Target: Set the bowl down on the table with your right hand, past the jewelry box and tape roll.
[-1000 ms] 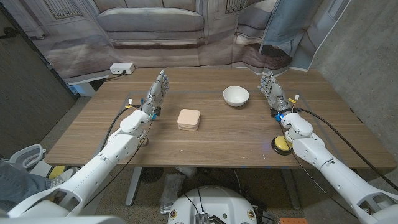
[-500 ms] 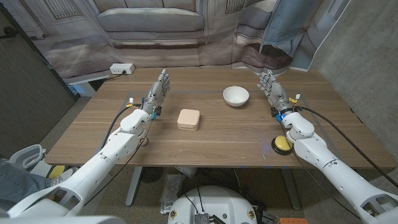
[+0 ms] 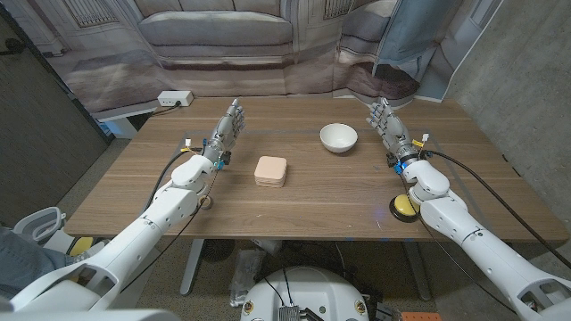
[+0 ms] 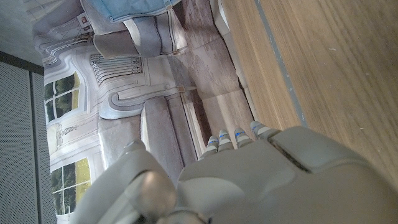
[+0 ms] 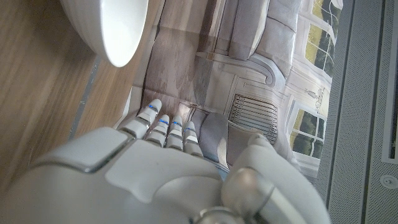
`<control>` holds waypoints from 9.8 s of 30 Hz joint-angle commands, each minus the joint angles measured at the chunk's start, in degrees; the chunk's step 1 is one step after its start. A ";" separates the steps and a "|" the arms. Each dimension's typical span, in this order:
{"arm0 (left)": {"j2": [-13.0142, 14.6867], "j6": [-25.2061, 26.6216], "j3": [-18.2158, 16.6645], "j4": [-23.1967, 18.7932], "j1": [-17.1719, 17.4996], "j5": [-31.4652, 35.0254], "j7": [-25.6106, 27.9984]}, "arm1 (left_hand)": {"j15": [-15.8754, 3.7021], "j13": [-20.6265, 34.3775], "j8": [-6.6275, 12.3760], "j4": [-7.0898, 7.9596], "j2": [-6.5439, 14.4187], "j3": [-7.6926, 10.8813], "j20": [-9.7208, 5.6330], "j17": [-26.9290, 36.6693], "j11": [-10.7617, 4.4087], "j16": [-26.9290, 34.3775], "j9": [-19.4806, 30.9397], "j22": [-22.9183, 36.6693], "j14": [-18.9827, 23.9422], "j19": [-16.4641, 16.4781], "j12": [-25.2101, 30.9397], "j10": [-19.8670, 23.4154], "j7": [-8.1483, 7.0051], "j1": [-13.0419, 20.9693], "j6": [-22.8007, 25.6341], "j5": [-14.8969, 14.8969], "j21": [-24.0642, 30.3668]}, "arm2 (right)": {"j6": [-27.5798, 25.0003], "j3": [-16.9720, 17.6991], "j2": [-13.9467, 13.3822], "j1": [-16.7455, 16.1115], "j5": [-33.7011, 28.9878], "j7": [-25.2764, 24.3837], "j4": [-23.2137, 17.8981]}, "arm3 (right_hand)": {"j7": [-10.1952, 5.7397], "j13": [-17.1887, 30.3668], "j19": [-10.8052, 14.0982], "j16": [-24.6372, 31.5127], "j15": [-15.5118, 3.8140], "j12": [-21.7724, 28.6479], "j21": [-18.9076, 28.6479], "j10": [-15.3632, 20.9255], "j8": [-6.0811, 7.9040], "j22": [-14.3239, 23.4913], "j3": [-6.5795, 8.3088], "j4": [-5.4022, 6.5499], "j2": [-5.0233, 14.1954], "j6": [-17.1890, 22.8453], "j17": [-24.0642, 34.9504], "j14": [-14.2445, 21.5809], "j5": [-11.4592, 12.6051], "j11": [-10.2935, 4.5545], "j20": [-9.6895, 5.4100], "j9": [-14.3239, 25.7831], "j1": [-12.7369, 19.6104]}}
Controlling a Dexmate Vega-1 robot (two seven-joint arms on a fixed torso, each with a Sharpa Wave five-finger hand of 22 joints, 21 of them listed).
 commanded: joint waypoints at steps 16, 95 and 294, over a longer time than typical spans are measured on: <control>0.38 0.50 -0.09 0.53 -1.37 -0.20 -1.11 | 0.13 0.28 0.18 -0.34 -0.01 -0.04 -3.45 0.21 -0.25 0.04 0.25 0.22 0.05 -0.10 0.07 0.13 -0.15 1.06 0.47 0.47 0.21 | 2.16 -1.10 -1.68 -0.83 -6.49 -2.45 -2.98 | -0.41 0.15 1.77 0.42 -0.53 0.35 -0.10 1.97 0.47 0.25 0.08 -1.17 0.07 1.86 0.42 2.26 -0.21 0.16 -1.91 0.26 1.54; 1.32 0.37 -0.56 -0.86 0.30 -1.04 -1.84 | 0.29 0.31 -0.03 -0.53 0.56 -0.96 -2.54 0.27 -0.20 -0.16 0.30 0.25 -0.47 -0.99 -0.25 -0.34 0.12 1.59 0.80 0.64 0.10 | 3.03 -3.04 -5.00 -1.84 -36.72 -16.47 -10.09 | -1.22 0.33 2.06 -0.25 -1.05 0.05 -1.28 3.72 0.12 0.49 0.53 -3.40 0.54 3.60 0.66 2.94 -0.88 -0.46 -2.26 0.32 4.48; 2.45 1.98 -0.74 -5.18 2.09 -1.14 -0.33 | 0.79 0.32 -0.51 -1.17 2.09 -3.15 -1.61 0.37 -0.23 -0.23 0.37 0.31 -3.42 -3.92 -0.61 -3.84 0.29 3.32 -1.69 0.49 0.02 | -21.97 -16.85 -15.69 7.01 -74.77 -16.56 -17.19 | -3.77 0.79 6.64 -0.20 -5.02 -0.49 -3.38 7.57 0.05 0.38 2.63 -12.84 -7.10 4.21 0.90 7.91 4.59 -3.62 -3.57 0.90 31.93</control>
